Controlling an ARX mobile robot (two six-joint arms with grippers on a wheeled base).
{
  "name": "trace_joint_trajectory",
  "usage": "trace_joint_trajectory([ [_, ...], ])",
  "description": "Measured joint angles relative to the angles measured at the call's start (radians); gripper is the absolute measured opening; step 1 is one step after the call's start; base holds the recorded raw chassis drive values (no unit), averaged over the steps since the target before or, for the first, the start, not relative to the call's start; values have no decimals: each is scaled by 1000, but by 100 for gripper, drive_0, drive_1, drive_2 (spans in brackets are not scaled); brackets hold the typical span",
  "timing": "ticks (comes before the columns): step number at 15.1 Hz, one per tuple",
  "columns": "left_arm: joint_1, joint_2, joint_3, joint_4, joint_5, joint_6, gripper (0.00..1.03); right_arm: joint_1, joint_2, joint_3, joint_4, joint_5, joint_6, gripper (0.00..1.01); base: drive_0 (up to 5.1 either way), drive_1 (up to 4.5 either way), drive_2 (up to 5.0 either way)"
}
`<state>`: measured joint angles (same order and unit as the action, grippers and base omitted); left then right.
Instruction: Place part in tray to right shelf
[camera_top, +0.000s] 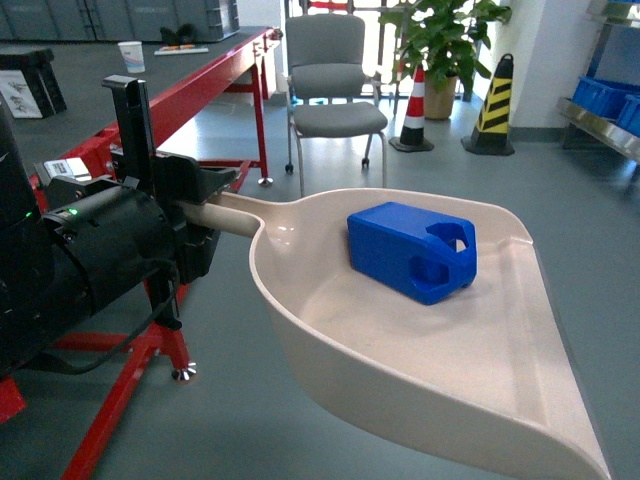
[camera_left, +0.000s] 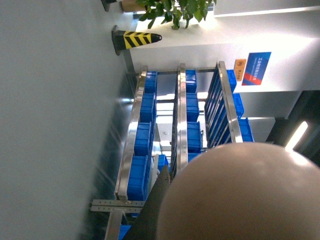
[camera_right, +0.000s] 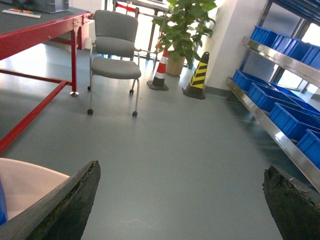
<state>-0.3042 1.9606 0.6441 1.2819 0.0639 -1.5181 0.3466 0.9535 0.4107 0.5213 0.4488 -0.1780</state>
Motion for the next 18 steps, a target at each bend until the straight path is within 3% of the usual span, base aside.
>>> trace_joint_trajectory([
  [9,4,0,0,-2,-2,0,12,0,0,1,-1,0,0,98,-78,351,-507],
  [18,0,0,3,-3,-1,0,12,0,0,1,-1,0,0,98,-158,-158,-158],
])
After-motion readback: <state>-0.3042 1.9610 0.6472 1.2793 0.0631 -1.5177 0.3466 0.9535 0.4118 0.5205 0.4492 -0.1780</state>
